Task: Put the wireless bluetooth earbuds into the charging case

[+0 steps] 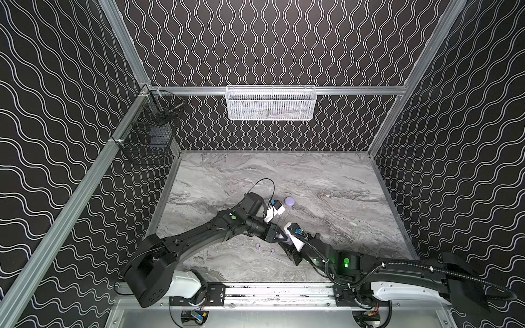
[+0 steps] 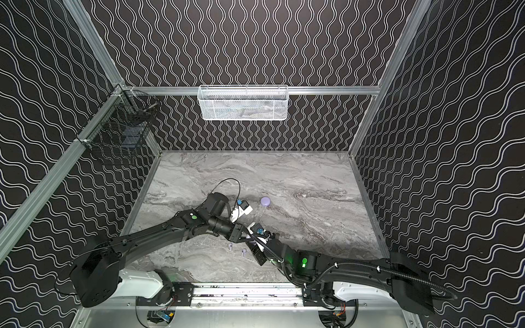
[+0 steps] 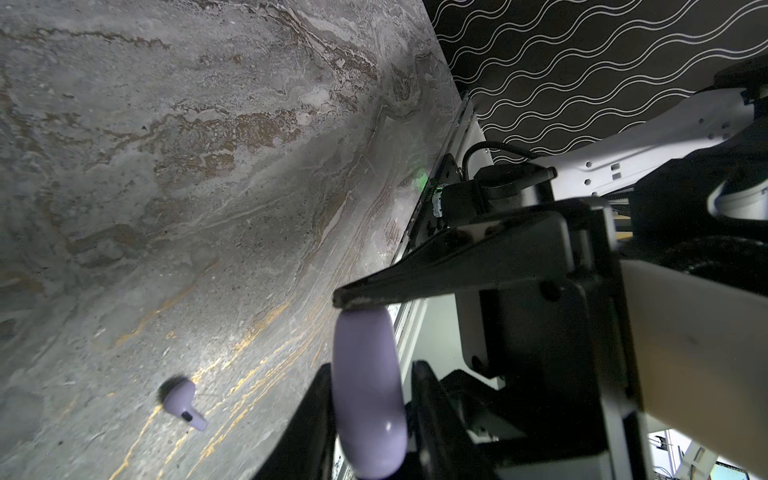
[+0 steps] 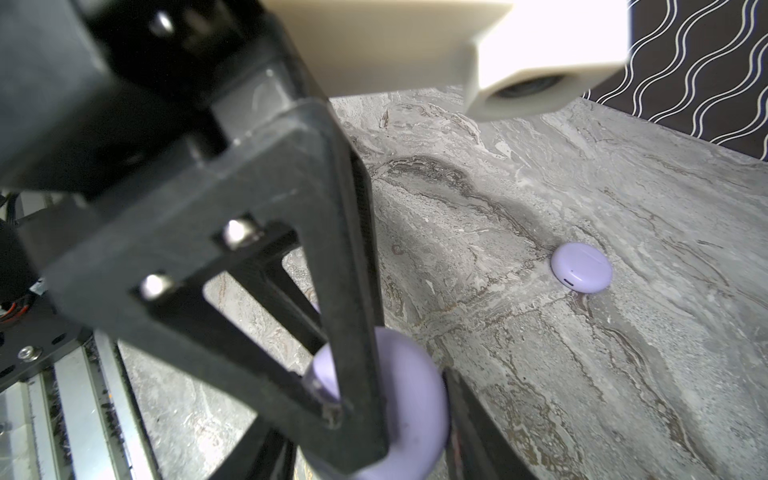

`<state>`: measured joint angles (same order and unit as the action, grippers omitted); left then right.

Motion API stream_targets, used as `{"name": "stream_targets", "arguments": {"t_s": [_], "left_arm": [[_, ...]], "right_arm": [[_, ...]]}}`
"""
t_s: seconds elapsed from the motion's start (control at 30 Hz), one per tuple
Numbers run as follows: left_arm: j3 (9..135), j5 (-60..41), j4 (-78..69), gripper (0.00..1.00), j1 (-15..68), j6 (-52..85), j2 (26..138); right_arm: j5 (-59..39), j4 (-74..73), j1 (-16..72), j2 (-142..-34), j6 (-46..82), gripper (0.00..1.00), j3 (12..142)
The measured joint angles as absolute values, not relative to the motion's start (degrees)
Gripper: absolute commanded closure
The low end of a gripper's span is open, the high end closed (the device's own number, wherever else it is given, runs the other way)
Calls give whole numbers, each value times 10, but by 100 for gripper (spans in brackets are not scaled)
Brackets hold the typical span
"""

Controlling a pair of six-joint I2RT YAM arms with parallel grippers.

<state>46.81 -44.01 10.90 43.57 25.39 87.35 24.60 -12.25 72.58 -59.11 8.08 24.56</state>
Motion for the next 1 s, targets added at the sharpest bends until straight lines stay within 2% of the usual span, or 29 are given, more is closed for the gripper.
{"name": "stream_targets", "arguments": {"t_s": [0.1,0.37,0.4,0.53,0.6,0.73,1.0], "left_arm": [[468,-440,104,72,436,257,875],[454,-441,71,85,436,288,874],[452,-441,65,85,436,292,874],[441,-442,49,85,436,301,866],[439,-460,39,85,439,300,858],[439,-472,25,85,442,296,838],[434,-464,10,85,441,286,799]], "right_arm": [[247,-123,726,-591,81,71,246],[256,-123,725,-591,75,68,244],[256,-122,725,-591,75,66,244],[256,-123,725,-590,76,34,244],[253,-125,725,-589,83,28,244],[256,-123,725,-565,88,21,246],[230,-59,728,-478,121,22,271]]}}
